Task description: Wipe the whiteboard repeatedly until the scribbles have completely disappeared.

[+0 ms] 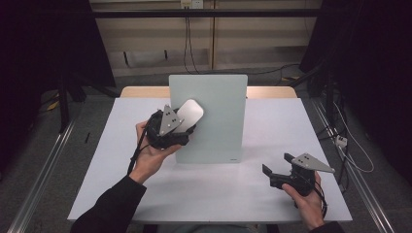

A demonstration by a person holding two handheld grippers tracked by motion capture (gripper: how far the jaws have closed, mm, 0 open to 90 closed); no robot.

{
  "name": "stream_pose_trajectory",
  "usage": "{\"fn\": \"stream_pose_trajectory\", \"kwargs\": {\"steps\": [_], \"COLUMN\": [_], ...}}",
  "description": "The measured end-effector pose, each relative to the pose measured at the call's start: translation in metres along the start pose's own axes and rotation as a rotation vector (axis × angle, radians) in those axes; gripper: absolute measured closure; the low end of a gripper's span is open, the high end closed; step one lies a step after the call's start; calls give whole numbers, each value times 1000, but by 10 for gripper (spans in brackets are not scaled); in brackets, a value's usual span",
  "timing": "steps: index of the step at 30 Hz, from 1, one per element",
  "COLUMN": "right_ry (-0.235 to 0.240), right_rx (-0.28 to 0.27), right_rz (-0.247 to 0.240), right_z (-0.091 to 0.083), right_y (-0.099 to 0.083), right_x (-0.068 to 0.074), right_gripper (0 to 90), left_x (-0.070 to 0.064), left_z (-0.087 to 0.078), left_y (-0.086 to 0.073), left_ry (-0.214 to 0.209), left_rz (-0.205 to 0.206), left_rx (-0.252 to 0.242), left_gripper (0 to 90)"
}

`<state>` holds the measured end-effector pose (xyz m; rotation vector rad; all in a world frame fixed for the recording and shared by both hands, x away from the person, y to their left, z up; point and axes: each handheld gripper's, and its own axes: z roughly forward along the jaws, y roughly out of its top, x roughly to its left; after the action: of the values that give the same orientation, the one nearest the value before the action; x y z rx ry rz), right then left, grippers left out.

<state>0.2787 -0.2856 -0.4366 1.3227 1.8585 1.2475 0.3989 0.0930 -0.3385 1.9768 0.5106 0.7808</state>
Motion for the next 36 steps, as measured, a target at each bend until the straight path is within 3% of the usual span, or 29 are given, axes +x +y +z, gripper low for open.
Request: {"fn": "stream_pose_trajectory", "kwargs": {"steps": [6,10,15,21,27,31,36], "right_ry": [1,-1,2,2,0,3,0], "right_rx": [-1,0,-2,-3,-3,-1,-3], "right_rz": [0,7,2,8,7,3,8], "right_z": [0,-1,-1,-1,-1,-1,-1], "right_y": [0,0,0,0,0,0,0], "right_x": [0,0,0,0,0,0,0], "right_gripper": [87,87,87,87,87,87,87], "left_x": [13,10,1,-20,-32,-29,-14], "left_z": [-1,1,4,8,11,11,8], "left_y": [19,18,8,-14,-27,-24,-6], "left_ry": [30,39,6,-29,-78,-90,-57], "left_rz": [-6,5,12,35,56,37,14], "left_rx": [-34,-37,-24,13,64,61,24], "left_gripper": [312,312,312,312,312,312,312]}}
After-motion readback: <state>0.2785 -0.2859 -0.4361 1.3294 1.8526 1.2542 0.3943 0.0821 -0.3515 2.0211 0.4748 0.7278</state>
